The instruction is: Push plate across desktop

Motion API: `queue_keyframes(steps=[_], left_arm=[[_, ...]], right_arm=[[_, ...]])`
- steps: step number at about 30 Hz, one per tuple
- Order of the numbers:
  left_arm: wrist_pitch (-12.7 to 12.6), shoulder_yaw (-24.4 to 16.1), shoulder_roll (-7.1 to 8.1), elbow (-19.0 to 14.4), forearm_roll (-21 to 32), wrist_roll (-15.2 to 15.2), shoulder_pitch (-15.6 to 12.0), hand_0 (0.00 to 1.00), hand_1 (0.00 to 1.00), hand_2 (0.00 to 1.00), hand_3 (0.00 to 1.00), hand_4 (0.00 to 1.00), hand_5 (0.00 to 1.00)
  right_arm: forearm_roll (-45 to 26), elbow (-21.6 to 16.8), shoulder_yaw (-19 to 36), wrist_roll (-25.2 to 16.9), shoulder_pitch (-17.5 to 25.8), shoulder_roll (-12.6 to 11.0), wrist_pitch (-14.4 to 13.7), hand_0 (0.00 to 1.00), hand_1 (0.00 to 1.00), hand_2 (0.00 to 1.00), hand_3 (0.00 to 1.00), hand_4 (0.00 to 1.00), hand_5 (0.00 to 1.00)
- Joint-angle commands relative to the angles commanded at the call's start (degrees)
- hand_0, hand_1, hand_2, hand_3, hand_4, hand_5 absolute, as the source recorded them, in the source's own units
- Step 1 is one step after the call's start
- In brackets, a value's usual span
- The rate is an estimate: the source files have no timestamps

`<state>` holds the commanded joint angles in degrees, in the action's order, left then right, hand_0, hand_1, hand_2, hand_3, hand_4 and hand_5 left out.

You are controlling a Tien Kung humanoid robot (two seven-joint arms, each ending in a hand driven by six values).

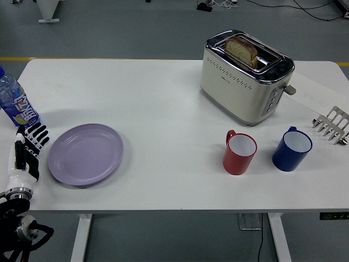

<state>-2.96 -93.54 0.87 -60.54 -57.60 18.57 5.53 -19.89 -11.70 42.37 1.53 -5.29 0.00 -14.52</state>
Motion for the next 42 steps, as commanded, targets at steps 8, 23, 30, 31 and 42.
queue_keyframes(steps=[8, 23, 30, 31, 42], left_arm=[[0.39, 0.78, -0.56, 0.39, -0.1, -0.13, 0.34, 0.8, 0.78, 0.752, 0.675, 0.562, 0.998], [0.31, 2.96, -0.87, 0.79, 0.24, -0.03, 1.2, 0.802, 0.781, 0.751, 0.67, 0.557, 0.998], [0.3, 4.39, -0.87, 0.83, 0.43, -0.02, 1.77, 0.803, 0.781, 0.751, 0.669, 0.554, 0.998], [0.29, 4.59, -0.87, 0.85, 0.47, -0.03, 1.82, 0.803, 0.781, 0.751, 0.669, 0.554, 0.998], [-0.04, 8.39, -0.87, 0.8, 0.89, 0.51, 1.79, 0.802, 0.781, 0.75, 0.665, 0.553, 0.998]], right_arm=[[0.44, -0.01, 0.24, 0.09, -0.08, 0.0, -0.06, 0.573, 0.476, 0.631, 0.643, 0.419, 0.608], [0.89, -0.01, 0.47, 0.1, -0.2, 0.0, -0.06, 0.572, 0.477, 0.631, 0.642, 0.418, 0.605], [1.2, -0.01, 0.59, 0.15, -0.21, 0.0, -0.07, 0.573, 0.477, 0.631, 0.642, 0.418, 0.605], [1.22, -0.01, 0.6, 0.15, -0.2, 0.0, -0.07, 0.573, 0.477, 0.631, 0.642, 0.418, 0.605], [1.51, -0.06, 0.79, 0.21, 0.08, 0.0, -0.16, 0.573, 0.477, 0.629, 0.642, 0.419, 0.603]])
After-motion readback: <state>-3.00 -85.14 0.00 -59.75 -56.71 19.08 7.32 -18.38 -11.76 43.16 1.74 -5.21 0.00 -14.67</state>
